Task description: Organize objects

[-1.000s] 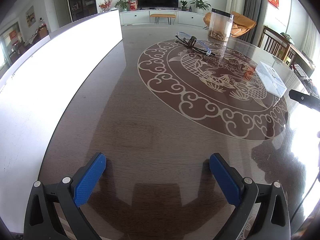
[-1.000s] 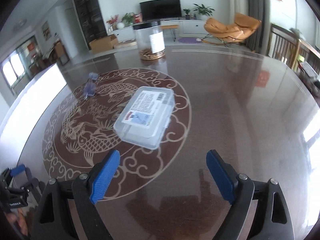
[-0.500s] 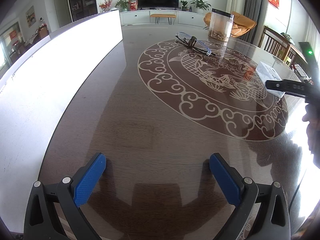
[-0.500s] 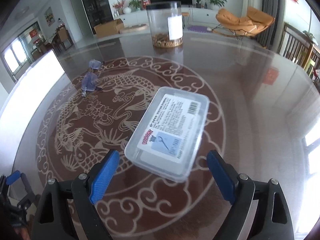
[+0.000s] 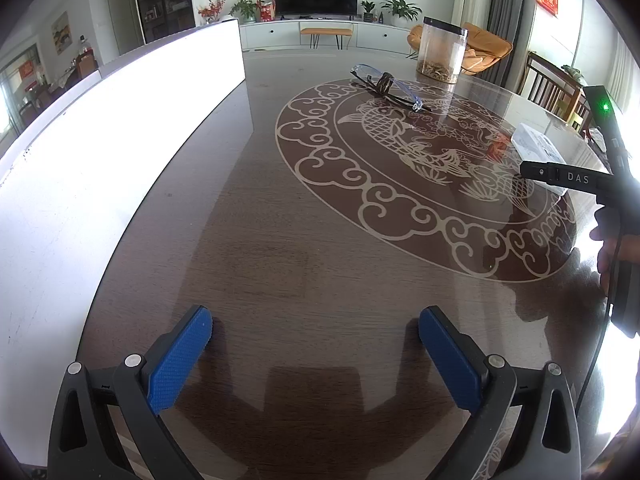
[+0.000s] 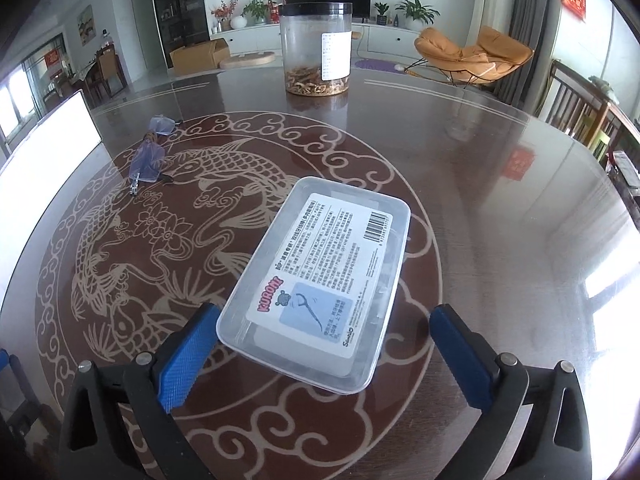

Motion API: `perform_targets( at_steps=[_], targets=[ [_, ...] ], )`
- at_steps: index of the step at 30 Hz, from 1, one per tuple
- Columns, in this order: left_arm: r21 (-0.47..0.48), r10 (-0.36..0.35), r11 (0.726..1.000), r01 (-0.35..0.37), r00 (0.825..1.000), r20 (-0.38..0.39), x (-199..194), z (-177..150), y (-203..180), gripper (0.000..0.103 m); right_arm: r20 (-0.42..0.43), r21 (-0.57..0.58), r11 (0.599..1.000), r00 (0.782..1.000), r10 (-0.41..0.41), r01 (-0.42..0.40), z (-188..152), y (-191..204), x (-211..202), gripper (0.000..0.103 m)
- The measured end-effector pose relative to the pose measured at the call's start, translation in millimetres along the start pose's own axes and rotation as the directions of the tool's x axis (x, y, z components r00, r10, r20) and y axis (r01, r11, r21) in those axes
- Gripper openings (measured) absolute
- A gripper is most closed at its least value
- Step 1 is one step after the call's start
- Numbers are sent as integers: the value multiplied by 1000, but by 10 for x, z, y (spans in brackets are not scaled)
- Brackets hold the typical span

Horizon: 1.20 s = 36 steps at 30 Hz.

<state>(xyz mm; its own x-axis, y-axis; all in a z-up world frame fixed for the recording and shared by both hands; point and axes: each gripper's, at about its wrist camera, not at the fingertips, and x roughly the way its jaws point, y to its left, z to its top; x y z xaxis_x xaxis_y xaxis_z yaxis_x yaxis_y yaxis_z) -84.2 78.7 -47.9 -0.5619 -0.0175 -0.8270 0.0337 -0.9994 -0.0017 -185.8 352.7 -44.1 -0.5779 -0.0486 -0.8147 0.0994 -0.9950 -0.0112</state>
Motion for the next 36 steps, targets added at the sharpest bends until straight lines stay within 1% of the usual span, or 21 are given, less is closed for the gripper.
perform_targets(
  at_steps=[17,28,36],
  targets=[
    [-3,0,1000,0,1000,-5,-1,17,-1,103,0,-2,1000,1000,0,0,1,-4,-6,103],
    [-38,31,999,-31,999,-15,38,58,-38,103,0,-2,1000,1000,0,0,2,-3,-4,103],
    [-54,41,998,-42,999,-16,118,164,-101,103,0,-2,1000,1000,0,0,1,-1,-3,103]
  ],
)
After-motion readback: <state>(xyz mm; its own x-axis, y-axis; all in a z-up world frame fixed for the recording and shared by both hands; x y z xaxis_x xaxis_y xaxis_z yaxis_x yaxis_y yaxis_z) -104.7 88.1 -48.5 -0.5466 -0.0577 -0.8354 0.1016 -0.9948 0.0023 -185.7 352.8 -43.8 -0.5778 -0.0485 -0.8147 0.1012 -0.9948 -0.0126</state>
